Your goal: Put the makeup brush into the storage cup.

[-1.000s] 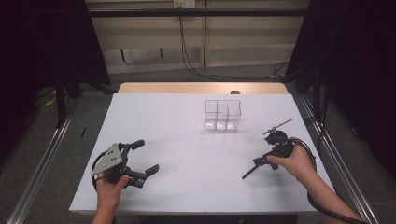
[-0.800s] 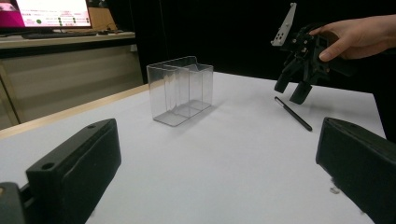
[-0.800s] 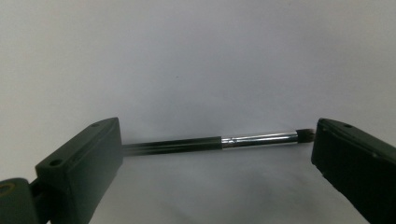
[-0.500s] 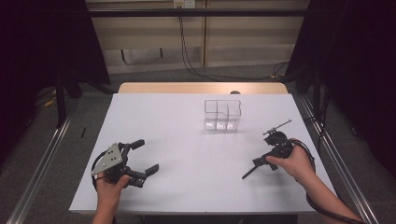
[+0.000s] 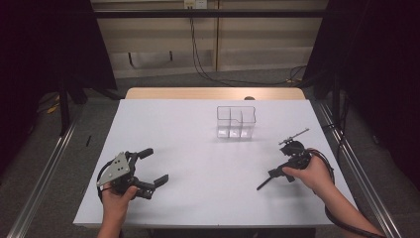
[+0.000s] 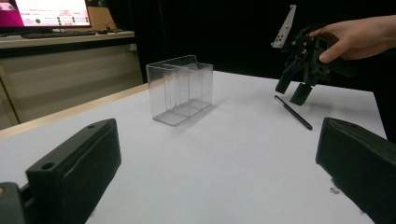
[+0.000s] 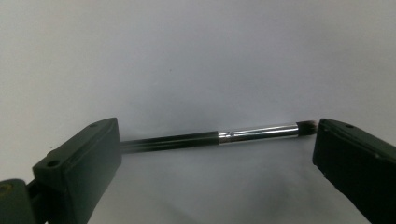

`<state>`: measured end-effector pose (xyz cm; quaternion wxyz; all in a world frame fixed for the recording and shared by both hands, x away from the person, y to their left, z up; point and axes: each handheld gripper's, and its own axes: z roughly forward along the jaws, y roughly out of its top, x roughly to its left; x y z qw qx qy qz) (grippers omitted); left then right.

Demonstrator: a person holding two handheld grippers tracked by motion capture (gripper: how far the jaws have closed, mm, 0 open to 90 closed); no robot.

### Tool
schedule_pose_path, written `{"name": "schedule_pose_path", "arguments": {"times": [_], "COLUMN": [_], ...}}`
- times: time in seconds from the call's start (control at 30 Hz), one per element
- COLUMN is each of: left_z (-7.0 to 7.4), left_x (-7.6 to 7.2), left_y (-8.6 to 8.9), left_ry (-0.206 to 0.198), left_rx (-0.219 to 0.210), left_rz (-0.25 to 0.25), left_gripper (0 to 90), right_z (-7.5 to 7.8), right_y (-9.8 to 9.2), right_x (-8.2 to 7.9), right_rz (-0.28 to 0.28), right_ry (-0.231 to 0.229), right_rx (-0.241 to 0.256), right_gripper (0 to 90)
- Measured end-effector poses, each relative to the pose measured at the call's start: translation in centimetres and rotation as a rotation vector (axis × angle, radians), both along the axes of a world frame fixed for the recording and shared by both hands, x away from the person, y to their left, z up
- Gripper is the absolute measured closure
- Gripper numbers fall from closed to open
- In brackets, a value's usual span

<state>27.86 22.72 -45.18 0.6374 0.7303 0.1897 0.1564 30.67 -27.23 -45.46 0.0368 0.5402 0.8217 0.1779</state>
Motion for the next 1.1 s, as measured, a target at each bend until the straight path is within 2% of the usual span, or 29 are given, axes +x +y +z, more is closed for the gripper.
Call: {"name": "schedule_pose_path", "arguments": {"times": [0.8, 1.1], "left_z": [-0.03, -0.11], "left_x": [0.00, 0.04], "left_y": [-0.11, -0.14], "left_ry": [0.002, 0.005], "left_rx": [0.004, -0.002], "left_rz": [-0.003, -0.003], "left_gripper": [0.0, 0.0], "right_z": [-0.72, -1.05], "right_y": [-0.04, 0.16], "right_x": [-0.09, -0.04], "right_rz": [-0.036, -0.045], "right_ry": [0.015, 0.017], "right_rx": [0.015, 0.006], "right_gripper": [0.3, 0.5]}}
